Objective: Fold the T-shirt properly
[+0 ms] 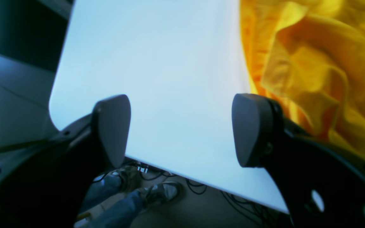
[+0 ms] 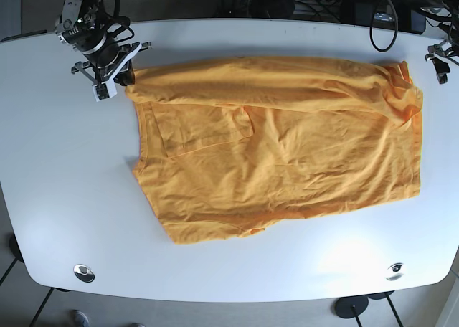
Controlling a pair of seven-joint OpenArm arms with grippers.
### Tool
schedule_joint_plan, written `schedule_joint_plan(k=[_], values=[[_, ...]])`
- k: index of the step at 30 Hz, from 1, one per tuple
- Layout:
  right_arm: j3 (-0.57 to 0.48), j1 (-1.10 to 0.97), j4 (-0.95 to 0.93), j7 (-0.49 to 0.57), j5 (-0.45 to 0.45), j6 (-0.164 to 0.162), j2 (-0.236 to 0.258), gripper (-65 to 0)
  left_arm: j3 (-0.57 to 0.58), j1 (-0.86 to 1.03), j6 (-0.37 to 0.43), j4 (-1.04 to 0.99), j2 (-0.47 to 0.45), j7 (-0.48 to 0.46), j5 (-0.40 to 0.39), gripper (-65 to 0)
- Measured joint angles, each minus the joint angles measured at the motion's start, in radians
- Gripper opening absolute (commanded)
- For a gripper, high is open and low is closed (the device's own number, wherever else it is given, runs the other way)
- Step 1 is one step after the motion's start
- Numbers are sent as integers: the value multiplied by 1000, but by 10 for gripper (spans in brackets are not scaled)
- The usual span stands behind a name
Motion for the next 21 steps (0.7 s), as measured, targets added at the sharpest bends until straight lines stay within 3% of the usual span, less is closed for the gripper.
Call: schedule_joint_plan(k=[7, 11, 13, 14, 18, 19, 21], values=[[-1, 5, 0, 1, 0, 7, 2, -629, 143, -10, -4, 2, 57, 9, 0, -204], [7, 6, 0, 1, 0, 120, 2, -609, 241, -63, -3, -14, 56, -5, 31, -204], [12, 5, 0, -1, 50, 187, 0, -523, 275, -88, -3, -55, 60, -6, 51, -204], [56, 3, 0, -8, 138, 204, -3, -426, 275, -101, -3, -79, 64, -18, 74, -204], [146, 0, 0, -8, 266, 191, 25, -157, 269, -95, -2, -121, 56, -76, 104, -206], [150, 0, 0, -8, 277, 195, 37, -128, 269, -95, -2, -134, 57, -89, 106, -206], [150, 6, -2, -10, 277, 194, 56, -140, 269, -97, -3, -171, 53, -89, 119, -206]])
